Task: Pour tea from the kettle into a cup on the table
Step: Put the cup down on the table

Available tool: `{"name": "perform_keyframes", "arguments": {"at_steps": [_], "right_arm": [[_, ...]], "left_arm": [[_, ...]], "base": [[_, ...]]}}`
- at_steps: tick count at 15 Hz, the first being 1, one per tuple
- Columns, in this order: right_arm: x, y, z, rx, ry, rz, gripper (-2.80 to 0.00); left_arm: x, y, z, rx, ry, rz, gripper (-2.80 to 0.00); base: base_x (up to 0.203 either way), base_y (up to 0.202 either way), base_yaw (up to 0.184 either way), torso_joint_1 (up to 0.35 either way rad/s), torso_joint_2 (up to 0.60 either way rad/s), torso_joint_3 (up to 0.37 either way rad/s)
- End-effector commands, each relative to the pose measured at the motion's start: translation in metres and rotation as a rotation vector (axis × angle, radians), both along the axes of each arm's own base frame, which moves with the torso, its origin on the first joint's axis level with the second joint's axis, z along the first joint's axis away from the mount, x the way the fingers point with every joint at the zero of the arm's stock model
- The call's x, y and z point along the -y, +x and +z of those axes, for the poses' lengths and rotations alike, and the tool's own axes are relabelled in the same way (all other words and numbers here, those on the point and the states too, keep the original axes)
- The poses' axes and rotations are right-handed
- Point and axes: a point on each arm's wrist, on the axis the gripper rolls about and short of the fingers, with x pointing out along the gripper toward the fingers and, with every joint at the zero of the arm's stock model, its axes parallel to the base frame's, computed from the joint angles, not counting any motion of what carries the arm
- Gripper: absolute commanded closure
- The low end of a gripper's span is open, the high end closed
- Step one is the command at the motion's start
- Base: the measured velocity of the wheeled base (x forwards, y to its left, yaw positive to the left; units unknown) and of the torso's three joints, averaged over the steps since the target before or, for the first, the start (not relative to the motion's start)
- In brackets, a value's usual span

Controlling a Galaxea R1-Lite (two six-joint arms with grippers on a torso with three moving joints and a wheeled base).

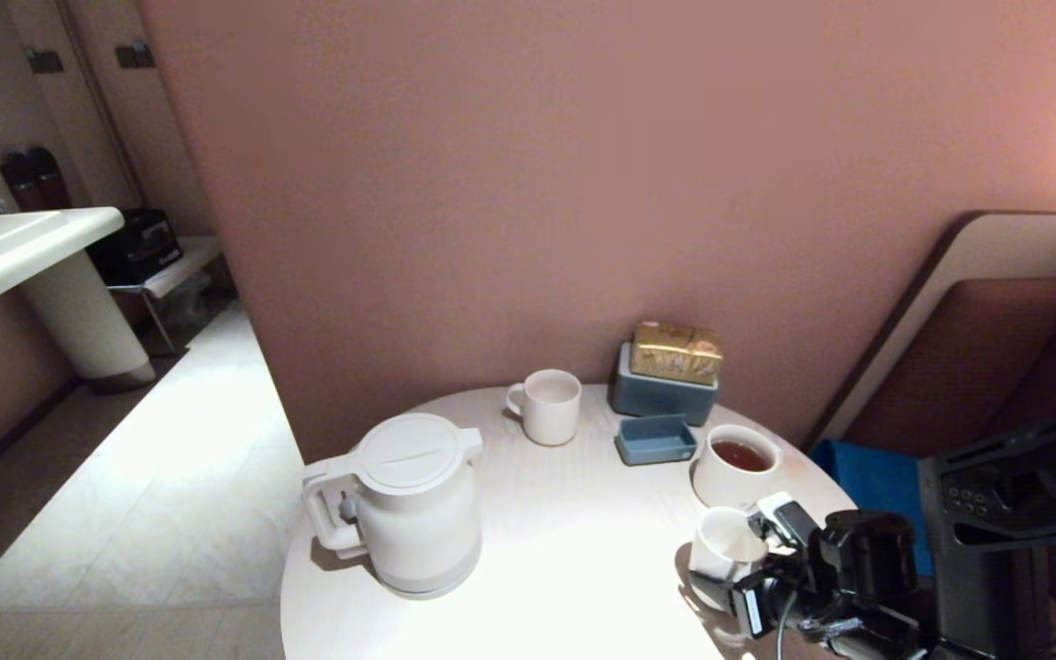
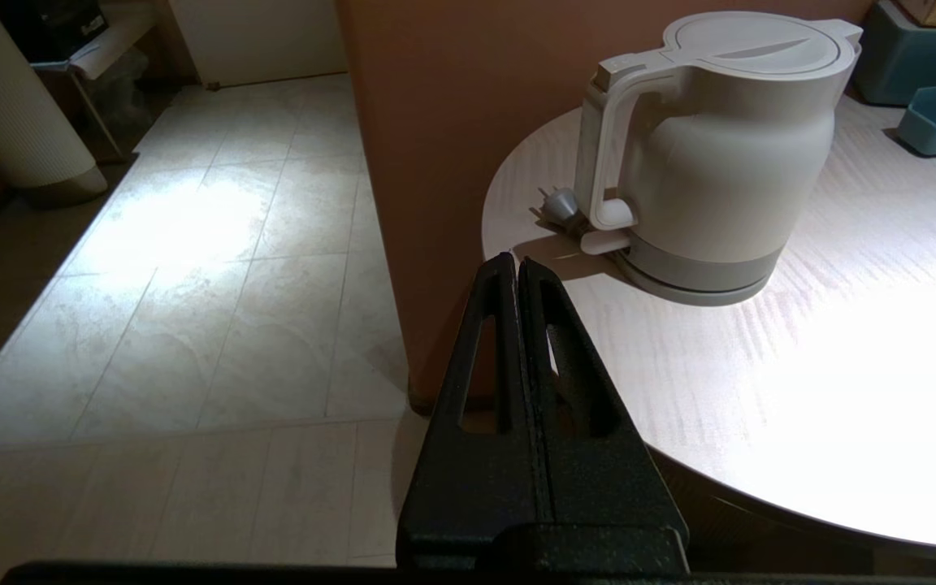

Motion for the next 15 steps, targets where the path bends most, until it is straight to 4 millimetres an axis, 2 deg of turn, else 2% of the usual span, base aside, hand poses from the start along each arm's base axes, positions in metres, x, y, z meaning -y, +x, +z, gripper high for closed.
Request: {"name": "perform_keyframes", "arguments": {"at_steps": [1, 3, 4, 11, 15], "right_arm": [[-0.001, 0.002, 0.0, 0.025, 0.007, 0.001, 0.0], [-0.001, 0.002, 0.0, 0.025, 0.006, 0.002, 0.0], [-0.001, 0.003, 0.0, 0.027, 0.006, 0.002, -2.8], [0.0, -0.001, 0.001, 0.02, 0.004, -0.002, -2.8], [0.011, -0.023, 0.01, -0.024, -0.007, -0.021, -2.8]], "left_arm": [[0.0, 0.0, 0.0, 0.001, 0.0, 0.0, 0.0], [0.0, 0.0, 0.0, -0.002, 0.0, 0.0, 0.0], [0.0, 0.0, 0.0, 0.0, 0.0, 0.0, 0.0], [0.0, 0.0, 0.0, 0.0, 0.0, 0.0, 0.0], [0.0, 0.0, 0.0, 0.0, 0.0, 0.0, 0.0]], "base": [[0.0, 0.0, 0.0, 0.0, 0.0, 0.0], [0.0, 0.0, 0.0, 0.0, 0.0, 0.0], [0.0, 0.0, 0.0, 0.0, 0.0, 0.0], [0.0, 0.0, 0.0, 0.0, 0.0, 0.0], [0.0, 0.0, 0.0, 0.0, 0.0, 0.0]]}}
